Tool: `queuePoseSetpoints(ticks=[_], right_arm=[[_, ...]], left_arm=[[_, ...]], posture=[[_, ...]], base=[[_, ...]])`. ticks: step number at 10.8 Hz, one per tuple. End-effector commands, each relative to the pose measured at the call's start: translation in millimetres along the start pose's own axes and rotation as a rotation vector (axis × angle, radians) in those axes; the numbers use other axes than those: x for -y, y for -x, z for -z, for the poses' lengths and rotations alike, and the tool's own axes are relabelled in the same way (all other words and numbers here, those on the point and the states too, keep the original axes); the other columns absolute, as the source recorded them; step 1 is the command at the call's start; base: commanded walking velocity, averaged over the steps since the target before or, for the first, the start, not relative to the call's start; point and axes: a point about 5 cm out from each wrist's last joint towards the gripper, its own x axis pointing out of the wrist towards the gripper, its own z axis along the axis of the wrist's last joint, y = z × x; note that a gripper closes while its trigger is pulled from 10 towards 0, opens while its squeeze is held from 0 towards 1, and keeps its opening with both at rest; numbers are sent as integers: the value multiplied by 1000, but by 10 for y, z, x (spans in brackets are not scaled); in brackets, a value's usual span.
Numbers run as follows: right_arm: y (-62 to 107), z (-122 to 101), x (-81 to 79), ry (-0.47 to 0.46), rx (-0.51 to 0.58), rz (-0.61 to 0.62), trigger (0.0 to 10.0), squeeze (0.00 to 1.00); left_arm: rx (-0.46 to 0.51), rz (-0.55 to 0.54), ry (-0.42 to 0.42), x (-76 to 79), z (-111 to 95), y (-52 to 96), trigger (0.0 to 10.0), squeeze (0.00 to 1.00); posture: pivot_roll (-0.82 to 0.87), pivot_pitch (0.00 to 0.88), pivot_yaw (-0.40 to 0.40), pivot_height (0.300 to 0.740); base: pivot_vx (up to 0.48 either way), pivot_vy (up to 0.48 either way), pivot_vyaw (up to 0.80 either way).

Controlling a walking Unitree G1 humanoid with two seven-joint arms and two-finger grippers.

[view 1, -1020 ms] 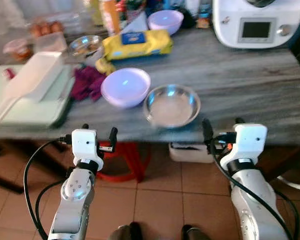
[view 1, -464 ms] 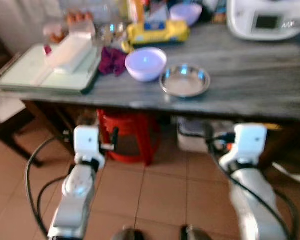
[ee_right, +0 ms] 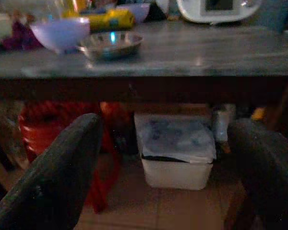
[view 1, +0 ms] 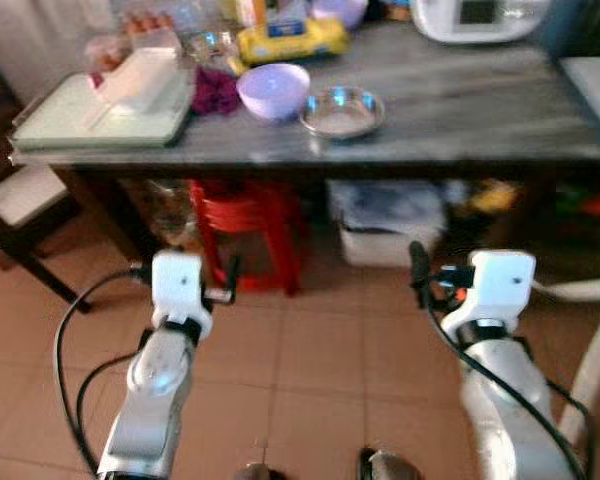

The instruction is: Setting the table

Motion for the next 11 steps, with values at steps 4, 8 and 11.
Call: queuePoseSetpoints(ticks=[4, 8, 11], right_arm=[[-33, -16, -16, 1, 9, -16, 10000, 0], [-49, 0, -35, -4, 6, -24, 10000, 0], [-57, -3, -37, -15, 7, -18, 10000, 0]], left_arm=[[42, 73, 8, 21, -41, 47, 10000, 0], [37, 79, 12, 10, -46, 25, 10000, 0], [36, 85, 23, 40, -51, 13, 10000, 0]], posture=[[-152, 164, 126, 740], [-149, 160, 130, 740], [-151, 161, 132, 740]], base=[[-66, 0, 0], [0, -78, 0], [0, -465, 0]])
